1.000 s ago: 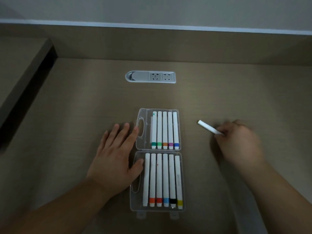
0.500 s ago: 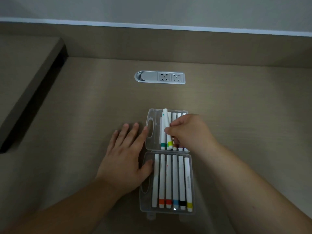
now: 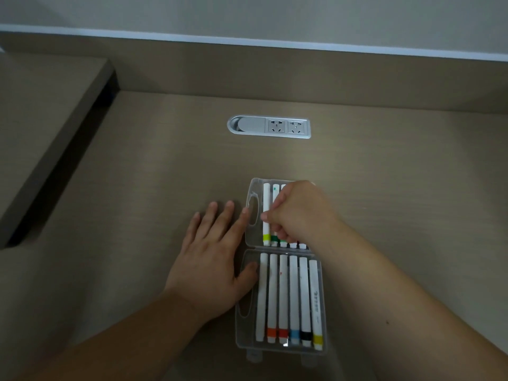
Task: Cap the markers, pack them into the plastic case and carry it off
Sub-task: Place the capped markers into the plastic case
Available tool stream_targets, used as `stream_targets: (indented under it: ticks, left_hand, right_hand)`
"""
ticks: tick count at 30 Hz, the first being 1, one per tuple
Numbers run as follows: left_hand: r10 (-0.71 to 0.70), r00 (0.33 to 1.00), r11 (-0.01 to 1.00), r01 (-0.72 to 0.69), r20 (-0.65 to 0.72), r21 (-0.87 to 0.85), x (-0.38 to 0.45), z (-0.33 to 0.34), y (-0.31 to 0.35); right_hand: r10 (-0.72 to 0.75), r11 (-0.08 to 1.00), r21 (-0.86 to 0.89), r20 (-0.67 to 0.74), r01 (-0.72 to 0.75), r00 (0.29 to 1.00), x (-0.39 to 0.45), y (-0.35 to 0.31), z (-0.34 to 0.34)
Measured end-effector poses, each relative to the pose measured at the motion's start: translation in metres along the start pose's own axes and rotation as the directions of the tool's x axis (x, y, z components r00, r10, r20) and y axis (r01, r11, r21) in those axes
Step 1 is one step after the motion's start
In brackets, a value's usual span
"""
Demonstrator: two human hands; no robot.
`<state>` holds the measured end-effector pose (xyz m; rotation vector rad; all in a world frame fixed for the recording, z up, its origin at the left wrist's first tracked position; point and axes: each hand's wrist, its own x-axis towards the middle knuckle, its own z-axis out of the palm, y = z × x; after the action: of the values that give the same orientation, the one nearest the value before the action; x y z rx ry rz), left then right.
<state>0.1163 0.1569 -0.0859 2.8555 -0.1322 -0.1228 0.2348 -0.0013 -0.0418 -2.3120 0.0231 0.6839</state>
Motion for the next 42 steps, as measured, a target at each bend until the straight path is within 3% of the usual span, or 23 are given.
stream_targets:
  ticks: [11, 16, 19, 21, 26, 29, 33, 37, 42]
  left_hand:
    - [0.006, 1.0, 1.0, -0.007, -0.019, -0.02, 0.0, 0.002, -0.001]
    - [-0.01, 1.0, 1.0, 0.01, -0.006, -0.002, 0.001, -0.001, 0.002]
    - [-0.025, 1.0, 1.0, 0.025, -0.005, -0.009, 0.001, 0.0, 0.002]
    - [-0.022, 1.0, 0.999, 0.022, -0.002, -0.029, 0.001, 0.001, 0.001]
    - [0.029, 0.999, 0.993, -0.031, -0.019, -0.118, -0.001, -0.001, -0.002]
    - [0.088, 0.996, 0.98, -0.087, -0.005, -0.178, -0.004, -0.004, -0.005]
    - [0.163, 0.983, 0.983, -0.154, 0.081, -0.101, -0.007, -0.006, -0.012]
    - [0.193, 0.965, 0.981, -0.189, 0.178, -0.043, -0.004, -0.011, -0.018]
    - [0.205, 0.959, 0.978, -0.192, 0.194, -0.083, -0.002, -0.014, -0.02]
  right_hand:
    - [0.048, 0.96, -0.276, 0.009, -0.043, 0.999, 0.019, -0.005, 0.007]
    - [-0.08, 0.978, -0.199, -0.081, 0.062, 0.993, -0.006, 0.002, 0.002]
    - [-0.134, 0.991, -0.018, -0.274, 0.134, 0.952, -0.028, 0.028, -0.011]
    - [-0.182, 0.981, 0.007, -0.341, 0.196, 0.922, -0.044, 0.056, -0.021]
    - [-0.444, 0.882, -0.275, -0.217, 0.382, 0.869, -0.081, 0.115, -0.024]
    - [-0.477, 0.842, -0.34, -0.106, 0.419, 0.873, -0.086, 0.13, -0.015]
    - [-0.472, 0.822, -0.361, 0.0, 0.441, 0.881, -0.086, 0.137, -0.016]
    - [-0.502, 0.812, -0.335, 0.017, 0.478, 0.864, -0.078, 0.14, -0.021]
    - [-0.481, 0.835, -0.255, 0.093, 0.488, 0.872, -0.074, 0.139, -0.03]
